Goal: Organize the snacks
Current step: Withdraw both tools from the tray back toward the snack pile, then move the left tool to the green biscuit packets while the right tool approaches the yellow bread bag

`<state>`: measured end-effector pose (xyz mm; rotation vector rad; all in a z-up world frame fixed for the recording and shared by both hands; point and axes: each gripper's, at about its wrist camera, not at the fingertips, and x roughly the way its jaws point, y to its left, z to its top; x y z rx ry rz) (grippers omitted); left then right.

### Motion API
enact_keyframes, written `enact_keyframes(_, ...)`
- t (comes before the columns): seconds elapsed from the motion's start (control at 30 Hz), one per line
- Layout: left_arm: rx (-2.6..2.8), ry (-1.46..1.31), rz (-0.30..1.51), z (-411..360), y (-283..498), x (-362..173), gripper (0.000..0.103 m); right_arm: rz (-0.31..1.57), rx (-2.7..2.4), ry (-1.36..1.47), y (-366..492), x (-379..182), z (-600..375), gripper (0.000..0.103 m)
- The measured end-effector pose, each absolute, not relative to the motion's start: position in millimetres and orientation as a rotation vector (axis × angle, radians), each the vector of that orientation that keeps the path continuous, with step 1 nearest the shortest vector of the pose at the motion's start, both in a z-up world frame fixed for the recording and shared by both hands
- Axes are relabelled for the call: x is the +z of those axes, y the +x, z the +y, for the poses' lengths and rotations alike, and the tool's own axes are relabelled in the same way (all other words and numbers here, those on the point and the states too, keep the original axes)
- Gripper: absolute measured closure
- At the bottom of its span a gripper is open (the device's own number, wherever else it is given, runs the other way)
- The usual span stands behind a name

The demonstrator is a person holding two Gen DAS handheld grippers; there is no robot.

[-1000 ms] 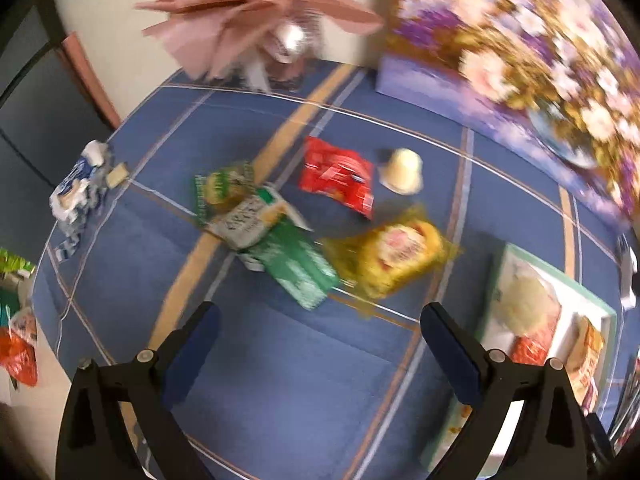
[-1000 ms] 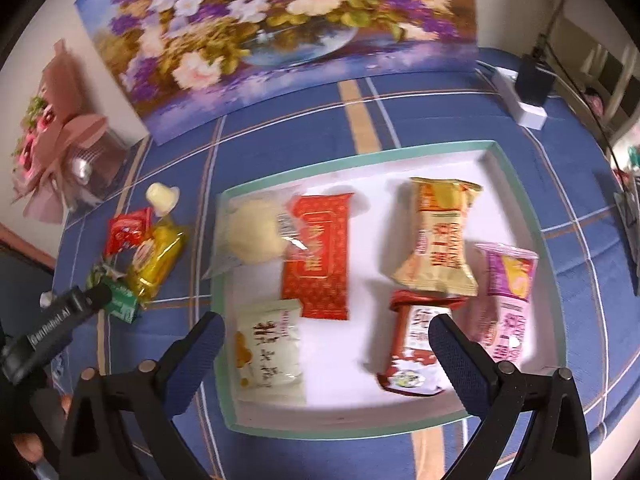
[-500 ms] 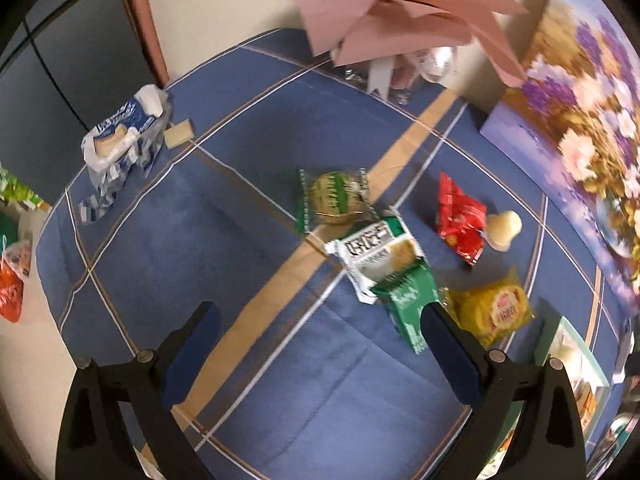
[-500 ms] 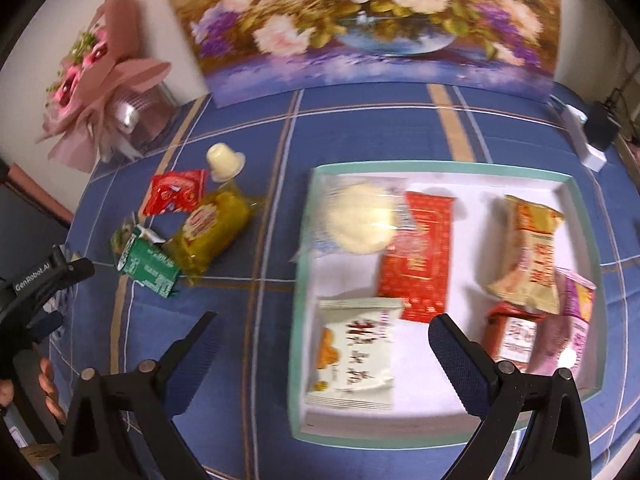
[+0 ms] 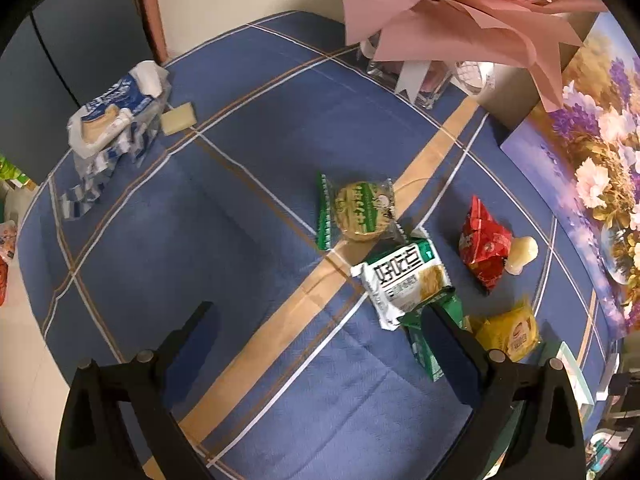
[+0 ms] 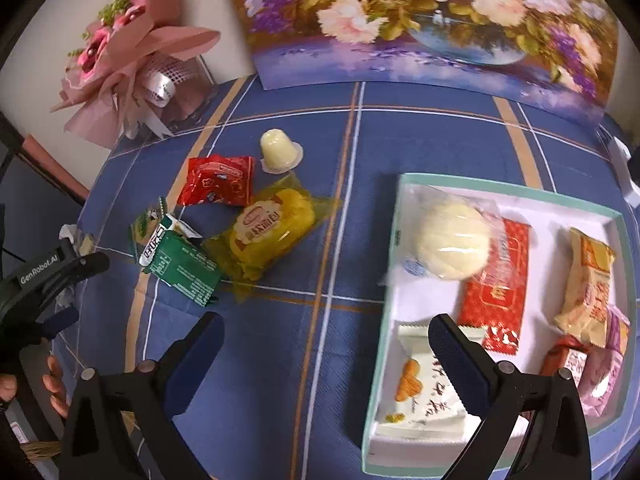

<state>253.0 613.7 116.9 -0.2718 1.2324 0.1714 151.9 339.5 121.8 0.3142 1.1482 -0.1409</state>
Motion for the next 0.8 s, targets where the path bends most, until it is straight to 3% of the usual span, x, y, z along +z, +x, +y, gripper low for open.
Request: enact_keyframes(0.8,0.027,-0.225,1.249,580.1,294.2,87.8,0.003,1.173,-0.127,0.367,216.8,102.0,346.7,0.000)
